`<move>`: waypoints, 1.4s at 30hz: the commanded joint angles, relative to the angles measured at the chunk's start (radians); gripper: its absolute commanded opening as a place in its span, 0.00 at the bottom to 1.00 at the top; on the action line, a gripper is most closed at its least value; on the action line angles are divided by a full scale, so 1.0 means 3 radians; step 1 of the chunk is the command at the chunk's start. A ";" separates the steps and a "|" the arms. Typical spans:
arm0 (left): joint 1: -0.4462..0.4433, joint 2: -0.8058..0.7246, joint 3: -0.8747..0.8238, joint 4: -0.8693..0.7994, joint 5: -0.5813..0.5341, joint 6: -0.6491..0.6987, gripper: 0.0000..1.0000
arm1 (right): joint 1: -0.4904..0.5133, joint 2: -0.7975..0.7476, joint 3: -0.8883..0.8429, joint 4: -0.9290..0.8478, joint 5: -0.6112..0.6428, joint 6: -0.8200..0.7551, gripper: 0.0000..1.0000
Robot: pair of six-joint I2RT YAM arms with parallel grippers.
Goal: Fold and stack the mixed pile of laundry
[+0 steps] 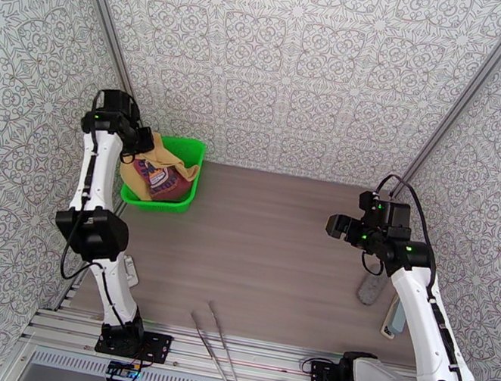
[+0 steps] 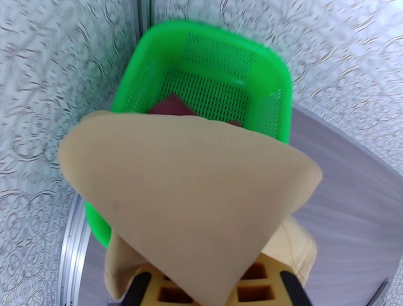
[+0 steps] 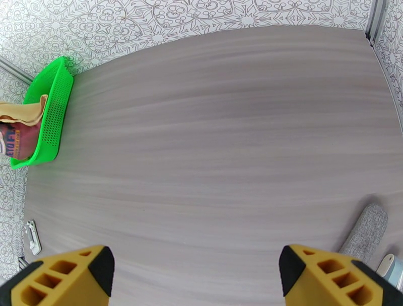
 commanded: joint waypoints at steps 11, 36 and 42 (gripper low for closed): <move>-0.0052 0.0515 -0.0077 0.0323 0.0026 0.0047 0.49 | 0.0033 0.0185 0.0022 0.0118 -0.0081 0.0091 0.93; -0.0074 0.0062 -0.0404 0.0337 0.0008 0.0099 0.22 | 0.0039 -0.0008 -0.0025 0.0050 -0.0098 0.0035 0.96; -0.0139 -0.0664 -0.1029 0.0252 -0.0100 -0.0255 0.62 | 0.0038 -0.0027 -0.0049 0.0051 -0.0100 0.0008 0.97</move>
